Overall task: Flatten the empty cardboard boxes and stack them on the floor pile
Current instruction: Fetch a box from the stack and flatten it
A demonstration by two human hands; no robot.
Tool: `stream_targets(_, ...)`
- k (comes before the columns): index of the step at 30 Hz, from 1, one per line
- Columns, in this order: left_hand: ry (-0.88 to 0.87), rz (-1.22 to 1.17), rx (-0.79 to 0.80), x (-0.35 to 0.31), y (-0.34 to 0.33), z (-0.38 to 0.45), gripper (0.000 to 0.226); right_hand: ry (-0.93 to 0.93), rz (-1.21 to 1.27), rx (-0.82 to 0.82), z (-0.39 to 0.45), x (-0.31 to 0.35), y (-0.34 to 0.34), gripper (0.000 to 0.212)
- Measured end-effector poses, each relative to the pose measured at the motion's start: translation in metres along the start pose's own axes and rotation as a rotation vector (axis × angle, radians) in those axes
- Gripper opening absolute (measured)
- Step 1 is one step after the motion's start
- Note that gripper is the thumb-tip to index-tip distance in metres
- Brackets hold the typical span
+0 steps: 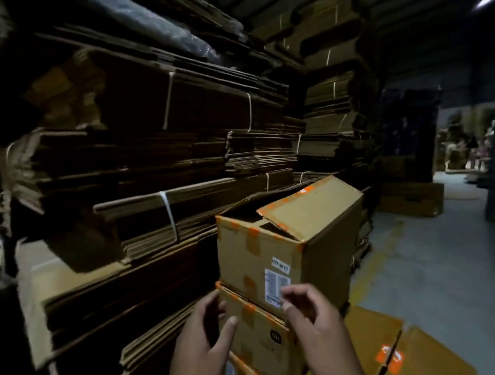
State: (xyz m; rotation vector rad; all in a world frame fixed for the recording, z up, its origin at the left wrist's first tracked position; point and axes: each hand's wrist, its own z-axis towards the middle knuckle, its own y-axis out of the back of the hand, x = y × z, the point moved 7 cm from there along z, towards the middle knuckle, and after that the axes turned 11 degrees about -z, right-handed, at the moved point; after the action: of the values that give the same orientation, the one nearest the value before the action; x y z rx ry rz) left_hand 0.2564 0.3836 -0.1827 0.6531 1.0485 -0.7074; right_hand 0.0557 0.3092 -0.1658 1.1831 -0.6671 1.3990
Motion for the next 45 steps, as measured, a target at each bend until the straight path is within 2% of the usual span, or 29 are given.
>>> stream_targets(4,-0.034,0.094,0.088,-0.056,-0.035,0.056,0.056,0.000,-0.071,-0.087,0.050,0.024,0.041,0.011)
stream_targets(8,-0.058,0.174,0.023,-0.083,-0.063,0.127,0.060,0.034,-0.176,-0.167,0.116,0.031,0.053,0.014)
stream_targets(11,-0.036,0.273,-0.012,-0.083,-0.086,0.175,0.071,0.023,-0.393,-0.210,0.166,0.024,0.047,0.043)
stream_targets(14,-0.018,0.382,-0.025,-0.072,-0.104,0.214,0.082,-0.055,-0.654,-0.145,0.200,0.004,0.029,0.082)
stream_targets(17,0.019,0.492,-0.003,-0.057,-0.114,0.252,0.086,-0.109,-0.858,-0.093,0.216,-0.015,0.015,0.101)
stream_targets(20,0.119,0.577,0.078,-0.037,-0.120,0.282,0.077,-0.098,-0.901,-0.096,0.220,-0.026,0.010,0.100)
stream_targets(22,0.139,0.588,0.051,-0.030,-0.115,0.295,0.067,-0.089,-0.878,-0.140,0.219,-0.026,0.013,0.096)
stream_targets(24,0.126,0.651,0.001,-0.029,-0.107,0.300,0.060,-0.088,-0.851,-0.176,0.215,-0.025,0.018,0.095)
stream_targets(26,0.097,0.829,0.017,-0.031,-0.103,0.301,0.051,-0.082,-0.840,-0.191,0.211,-0.025,0.022,0.096)
stream_targets(28,-0.010,0.886,0.001,-0.042,-0.101,0.297,0.042,-0.083,-0.824,-0.230,0.207,-0.025,0.025,0.096)
stream_targets(33,-0.249,0.702,0.007,-0.078,-0.110,0.270,0.030,-0.013,-0.690,-0.416,0.194,-0.020,0.057,0.083)
stream_targets(38,-0.552,0.571,-0.060,-0.121,-0.124,0.221,0.030,0.184,-0.668,-0.633,0.152,0.012,0.117,0.083)
stream_targets(41,-0.626,0.451,-0.146,-0.145,-0.122,0.193,0.029,0.260,-0.650,-0.714,0.127,0.029,0.145,0.082)
stream_targets(45,-0.645,0.369,-0.200,-0.161,-0.097,0.147,0.029,0.341,-0.661,-0.709,0.084,0.057,0.151,0.087)
